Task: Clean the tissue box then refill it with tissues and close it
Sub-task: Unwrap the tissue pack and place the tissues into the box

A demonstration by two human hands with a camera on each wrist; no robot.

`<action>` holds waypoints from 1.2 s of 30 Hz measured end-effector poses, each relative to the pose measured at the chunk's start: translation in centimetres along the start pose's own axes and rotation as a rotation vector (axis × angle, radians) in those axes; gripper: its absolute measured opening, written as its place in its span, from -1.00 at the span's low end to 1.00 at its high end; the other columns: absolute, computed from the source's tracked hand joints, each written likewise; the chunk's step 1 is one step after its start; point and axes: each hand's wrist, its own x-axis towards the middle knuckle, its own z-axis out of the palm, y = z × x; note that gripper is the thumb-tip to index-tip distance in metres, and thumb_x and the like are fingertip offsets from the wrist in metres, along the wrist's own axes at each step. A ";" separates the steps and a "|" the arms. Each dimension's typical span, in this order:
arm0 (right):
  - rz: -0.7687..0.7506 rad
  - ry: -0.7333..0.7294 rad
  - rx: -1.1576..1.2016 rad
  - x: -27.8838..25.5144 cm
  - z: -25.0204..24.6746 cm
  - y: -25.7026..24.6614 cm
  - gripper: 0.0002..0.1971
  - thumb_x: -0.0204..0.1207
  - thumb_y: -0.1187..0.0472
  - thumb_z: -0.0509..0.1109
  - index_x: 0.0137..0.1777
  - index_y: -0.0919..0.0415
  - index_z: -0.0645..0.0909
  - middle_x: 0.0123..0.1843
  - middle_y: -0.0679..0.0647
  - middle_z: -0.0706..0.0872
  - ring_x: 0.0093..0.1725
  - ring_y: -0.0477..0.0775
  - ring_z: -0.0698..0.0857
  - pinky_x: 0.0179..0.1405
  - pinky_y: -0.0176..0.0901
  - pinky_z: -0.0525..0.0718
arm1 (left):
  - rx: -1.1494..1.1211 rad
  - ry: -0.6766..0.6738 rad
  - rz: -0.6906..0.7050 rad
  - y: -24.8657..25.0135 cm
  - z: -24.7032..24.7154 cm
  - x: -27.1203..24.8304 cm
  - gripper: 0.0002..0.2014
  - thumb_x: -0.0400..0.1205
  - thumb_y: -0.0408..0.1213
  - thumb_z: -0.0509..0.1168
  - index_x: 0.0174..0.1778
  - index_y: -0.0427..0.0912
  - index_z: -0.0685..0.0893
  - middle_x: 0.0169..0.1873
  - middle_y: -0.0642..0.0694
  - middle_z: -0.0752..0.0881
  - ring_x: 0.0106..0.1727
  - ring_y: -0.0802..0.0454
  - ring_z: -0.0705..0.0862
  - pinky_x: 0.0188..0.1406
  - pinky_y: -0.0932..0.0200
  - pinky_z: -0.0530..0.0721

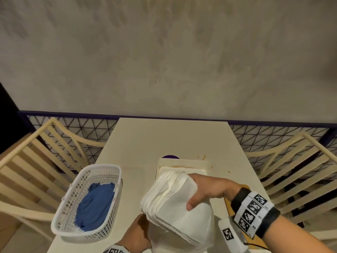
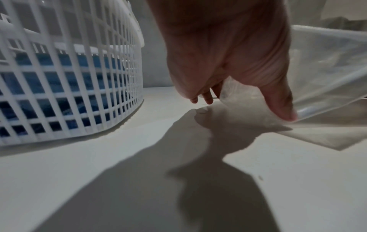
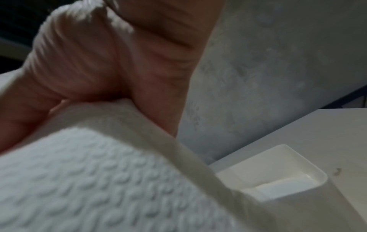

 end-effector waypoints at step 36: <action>0.116 0.111 0.034 -0.2 0.0 2.1 -0.50 0.29 0.39 0.57 0.22 0.03 0.60 0.18 0.06 0.73 0.21 0.08 0.68 0.30 0.04 0.62 | 0.071 -0.056 0.358 18.9 -6.7 -5.2 -0.31 0.24 0.12 0.48 0.28 0.19 0.39 0.13 0.20 0.63 0.16 0.22 0.61 0.16 0.16 0.63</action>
